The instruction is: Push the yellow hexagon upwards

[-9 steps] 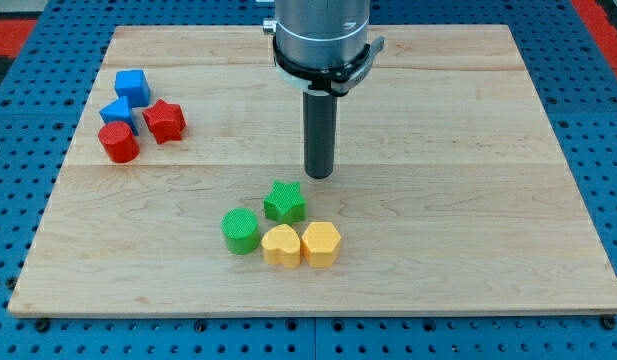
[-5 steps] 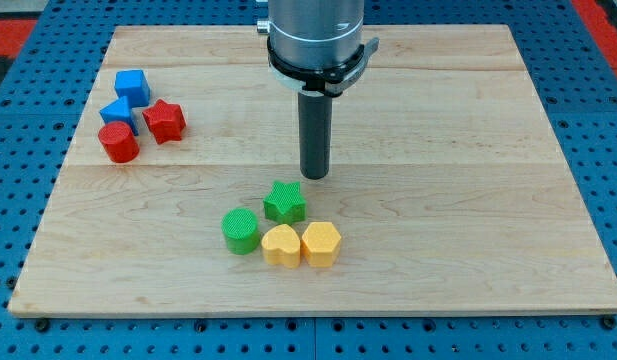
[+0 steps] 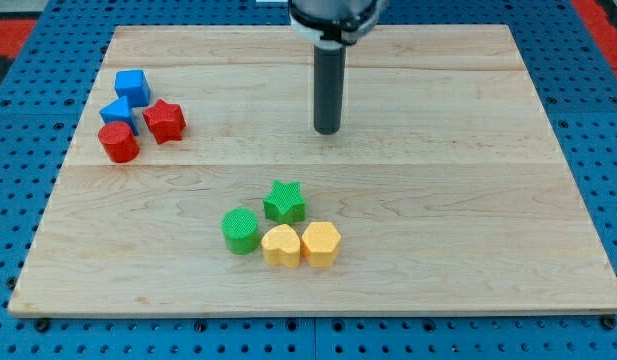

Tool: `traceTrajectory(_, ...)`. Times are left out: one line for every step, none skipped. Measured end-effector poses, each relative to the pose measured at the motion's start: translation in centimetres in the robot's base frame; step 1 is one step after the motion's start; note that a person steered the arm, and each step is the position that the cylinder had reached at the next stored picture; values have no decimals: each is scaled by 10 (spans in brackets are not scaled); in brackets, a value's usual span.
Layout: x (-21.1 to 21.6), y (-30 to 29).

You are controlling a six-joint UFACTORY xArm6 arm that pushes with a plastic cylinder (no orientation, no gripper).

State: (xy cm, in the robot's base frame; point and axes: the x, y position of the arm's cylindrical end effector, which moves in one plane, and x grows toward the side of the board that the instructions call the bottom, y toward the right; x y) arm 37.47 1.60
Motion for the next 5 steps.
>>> traceTrajectory(3, -12)
traceTrajectory(3, -13)
traceTrajectory(32, -13)
traceTrajectory(65, -47)
traceTrajectory(67, -65)
